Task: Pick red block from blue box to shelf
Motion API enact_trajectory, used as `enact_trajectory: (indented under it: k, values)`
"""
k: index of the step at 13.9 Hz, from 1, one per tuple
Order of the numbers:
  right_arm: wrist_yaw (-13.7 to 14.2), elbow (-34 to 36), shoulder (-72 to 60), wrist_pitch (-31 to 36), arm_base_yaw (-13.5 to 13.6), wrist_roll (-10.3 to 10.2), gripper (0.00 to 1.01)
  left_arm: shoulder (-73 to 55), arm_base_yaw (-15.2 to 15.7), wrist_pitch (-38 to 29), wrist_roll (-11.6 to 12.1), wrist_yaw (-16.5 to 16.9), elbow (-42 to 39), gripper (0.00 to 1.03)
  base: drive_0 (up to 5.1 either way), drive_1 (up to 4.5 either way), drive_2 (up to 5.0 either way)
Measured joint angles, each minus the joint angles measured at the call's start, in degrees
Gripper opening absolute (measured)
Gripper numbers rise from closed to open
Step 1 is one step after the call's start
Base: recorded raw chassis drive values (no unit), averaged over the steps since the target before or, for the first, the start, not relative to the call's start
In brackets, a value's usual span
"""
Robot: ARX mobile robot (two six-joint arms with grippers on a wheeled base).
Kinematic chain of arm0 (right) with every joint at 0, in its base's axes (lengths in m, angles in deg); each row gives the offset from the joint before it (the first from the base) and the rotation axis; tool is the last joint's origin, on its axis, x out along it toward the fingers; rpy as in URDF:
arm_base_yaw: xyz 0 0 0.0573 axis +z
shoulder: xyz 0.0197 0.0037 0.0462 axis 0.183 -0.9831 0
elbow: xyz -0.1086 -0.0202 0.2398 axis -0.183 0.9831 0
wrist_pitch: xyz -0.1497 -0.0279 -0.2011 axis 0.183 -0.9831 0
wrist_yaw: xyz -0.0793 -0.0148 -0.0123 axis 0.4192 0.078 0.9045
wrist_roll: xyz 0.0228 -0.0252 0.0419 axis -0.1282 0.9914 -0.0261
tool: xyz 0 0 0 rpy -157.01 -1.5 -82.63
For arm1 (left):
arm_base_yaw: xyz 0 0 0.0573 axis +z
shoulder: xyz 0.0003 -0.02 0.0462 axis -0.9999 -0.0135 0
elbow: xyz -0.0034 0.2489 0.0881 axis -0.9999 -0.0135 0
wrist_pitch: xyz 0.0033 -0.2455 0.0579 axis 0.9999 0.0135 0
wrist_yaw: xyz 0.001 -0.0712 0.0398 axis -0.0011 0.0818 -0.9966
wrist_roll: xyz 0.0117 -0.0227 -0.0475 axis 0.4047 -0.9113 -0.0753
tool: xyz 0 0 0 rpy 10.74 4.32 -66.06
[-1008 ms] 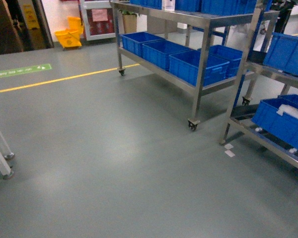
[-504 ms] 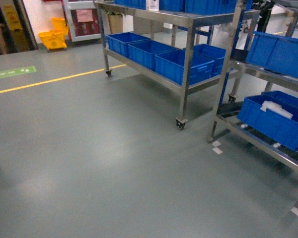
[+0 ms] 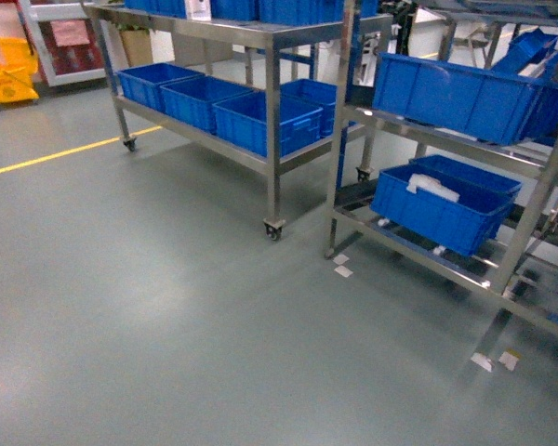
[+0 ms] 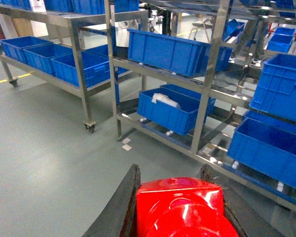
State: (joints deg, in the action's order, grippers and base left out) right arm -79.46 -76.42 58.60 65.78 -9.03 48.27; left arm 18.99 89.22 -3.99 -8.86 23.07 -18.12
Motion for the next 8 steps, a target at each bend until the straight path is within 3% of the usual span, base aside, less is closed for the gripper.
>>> enact_trajectory:
  k: [8]
  values:
    - [0.00, 0.00, 0.00, -0.02, 0.00, 0.00, 0.28, 0.00, 0.00, 0.00, -0.02, -0.02, 0.00, 0.98, -1.6, -1.61, -1.6]
